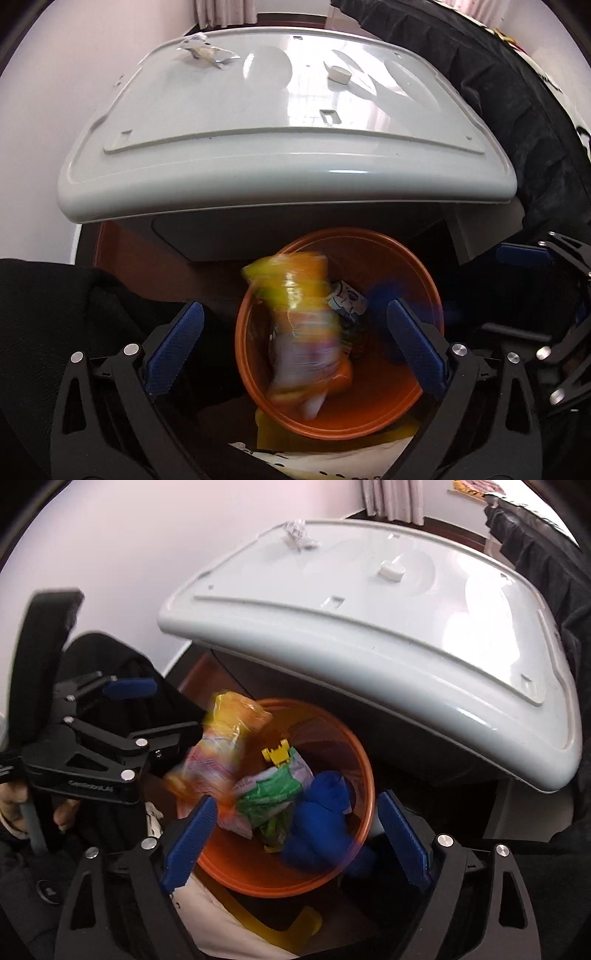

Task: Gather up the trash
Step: 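Move the right gripper to the white bottle cap and grasp it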

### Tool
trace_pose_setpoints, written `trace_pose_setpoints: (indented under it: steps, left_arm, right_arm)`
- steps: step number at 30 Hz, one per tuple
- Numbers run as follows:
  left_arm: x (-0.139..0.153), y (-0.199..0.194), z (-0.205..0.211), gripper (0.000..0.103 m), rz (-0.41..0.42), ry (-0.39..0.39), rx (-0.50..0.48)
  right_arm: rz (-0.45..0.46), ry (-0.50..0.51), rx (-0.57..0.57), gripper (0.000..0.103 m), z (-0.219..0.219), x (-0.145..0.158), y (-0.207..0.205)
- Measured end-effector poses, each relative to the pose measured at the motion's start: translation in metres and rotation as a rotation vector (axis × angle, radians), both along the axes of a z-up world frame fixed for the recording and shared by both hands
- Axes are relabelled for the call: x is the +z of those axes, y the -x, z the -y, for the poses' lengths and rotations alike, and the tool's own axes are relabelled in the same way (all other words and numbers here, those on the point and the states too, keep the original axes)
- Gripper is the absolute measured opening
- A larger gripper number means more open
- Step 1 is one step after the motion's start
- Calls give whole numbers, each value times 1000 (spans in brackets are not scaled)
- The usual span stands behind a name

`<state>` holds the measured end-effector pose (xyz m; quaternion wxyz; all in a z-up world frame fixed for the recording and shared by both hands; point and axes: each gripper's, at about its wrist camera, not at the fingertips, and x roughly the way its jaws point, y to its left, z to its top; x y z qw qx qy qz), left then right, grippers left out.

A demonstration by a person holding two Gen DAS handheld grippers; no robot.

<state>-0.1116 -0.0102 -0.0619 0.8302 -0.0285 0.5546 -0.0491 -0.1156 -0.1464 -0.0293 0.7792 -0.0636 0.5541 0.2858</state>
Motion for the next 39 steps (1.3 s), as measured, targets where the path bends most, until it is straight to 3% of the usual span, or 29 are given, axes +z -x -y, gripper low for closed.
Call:
trace_pose_setpoints:
  steps: [11,16,25,30,39]
  left_arm:
    - [14,-3,-6,96,36,-12,23]
    - [24,-13,-12,96,72,-12,49]
    - [57,-85,-25,96,220,-101,94]
    - [57,-123,-32,96,252,-150,111]
    - [28,-160,-49,96,201,-108,157]
  right_arm:
    - [63,-33,-127,87,30,25,-23]
    - [122,-28,-141,96,27,33,-32]
    - [266,-51,-261,98,15,53,-109]
    - [264,-77,-308,98,2,47,-155]
    - [250,-46,-332,98,-18,16,-194]
